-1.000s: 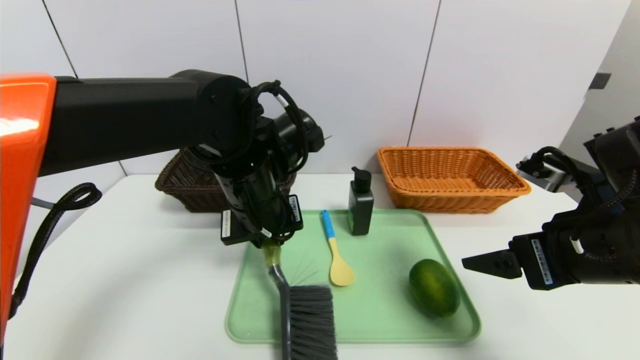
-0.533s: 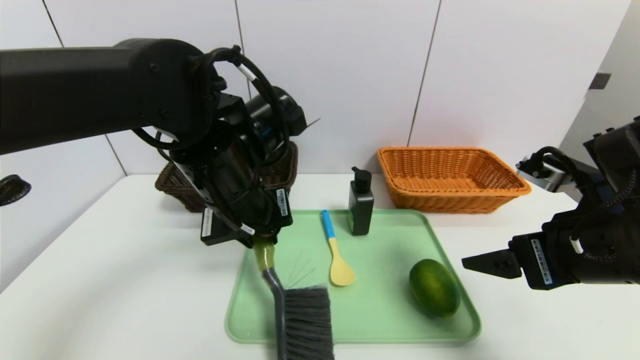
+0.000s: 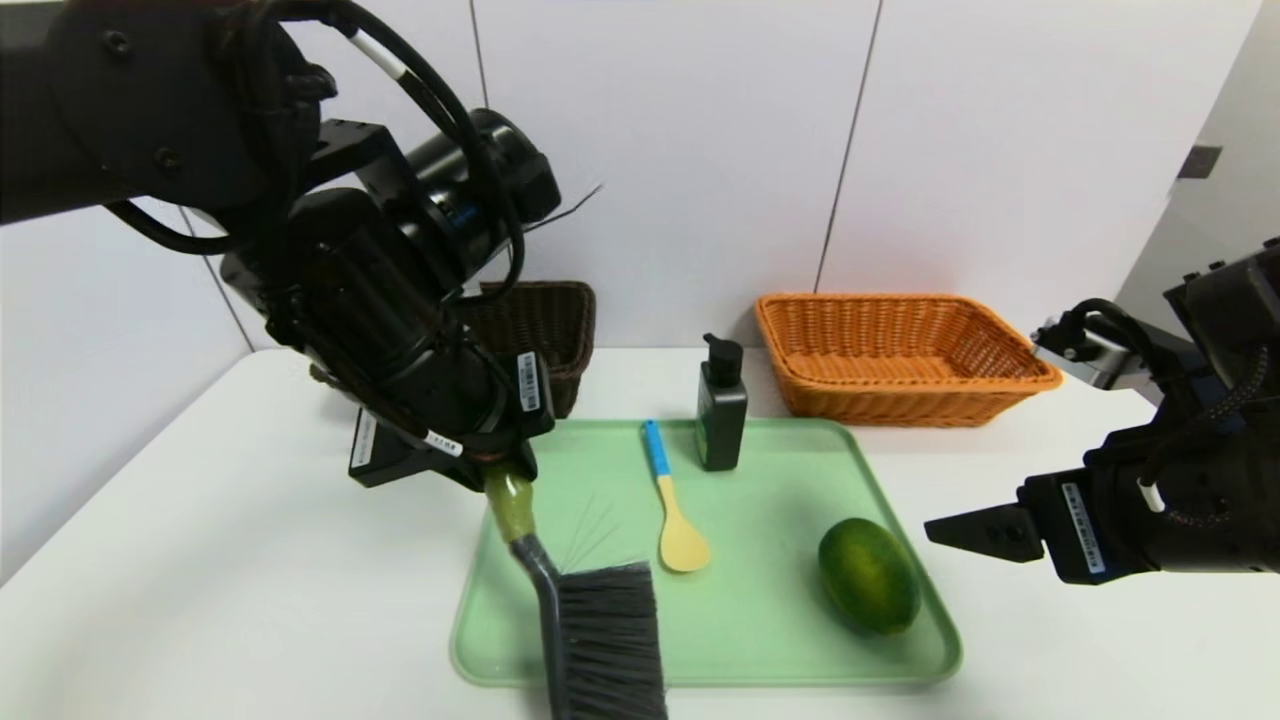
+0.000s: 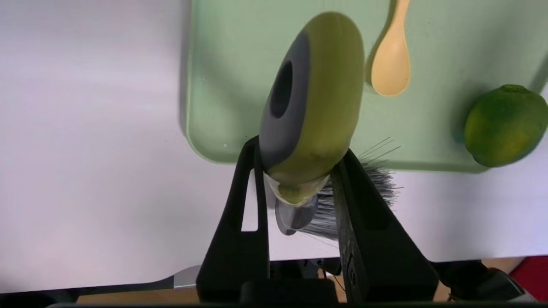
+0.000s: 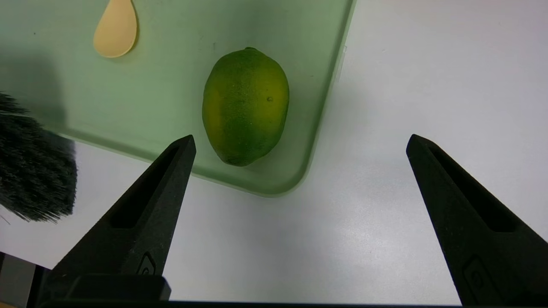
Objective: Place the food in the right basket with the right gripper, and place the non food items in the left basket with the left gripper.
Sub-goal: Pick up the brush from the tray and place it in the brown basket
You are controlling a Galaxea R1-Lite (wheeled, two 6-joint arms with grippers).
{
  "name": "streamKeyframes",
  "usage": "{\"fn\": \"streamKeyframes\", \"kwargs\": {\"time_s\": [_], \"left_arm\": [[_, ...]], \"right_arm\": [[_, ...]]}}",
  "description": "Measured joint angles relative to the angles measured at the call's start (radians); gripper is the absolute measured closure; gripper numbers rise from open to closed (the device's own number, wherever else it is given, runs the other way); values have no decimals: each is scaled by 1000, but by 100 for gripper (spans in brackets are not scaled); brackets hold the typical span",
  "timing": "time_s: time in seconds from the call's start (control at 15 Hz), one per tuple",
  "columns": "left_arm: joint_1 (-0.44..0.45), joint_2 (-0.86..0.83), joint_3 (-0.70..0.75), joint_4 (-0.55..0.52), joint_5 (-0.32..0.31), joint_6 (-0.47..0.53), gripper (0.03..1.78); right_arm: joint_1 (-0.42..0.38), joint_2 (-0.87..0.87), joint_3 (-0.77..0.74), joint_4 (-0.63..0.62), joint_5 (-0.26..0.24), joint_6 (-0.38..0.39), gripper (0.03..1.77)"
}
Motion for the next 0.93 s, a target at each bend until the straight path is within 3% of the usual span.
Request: {"fn": "streamKeyframes", "kwargs": {"time_s": [0.13,0.93], "left_arm": [[15,-26,0,23,-24,17,136],[67,-115,-66,107,-29,40,136]], "right_arm": [[0,0,3,-1,0,0,10],[1,1,26,-3,0,18,10]]}}
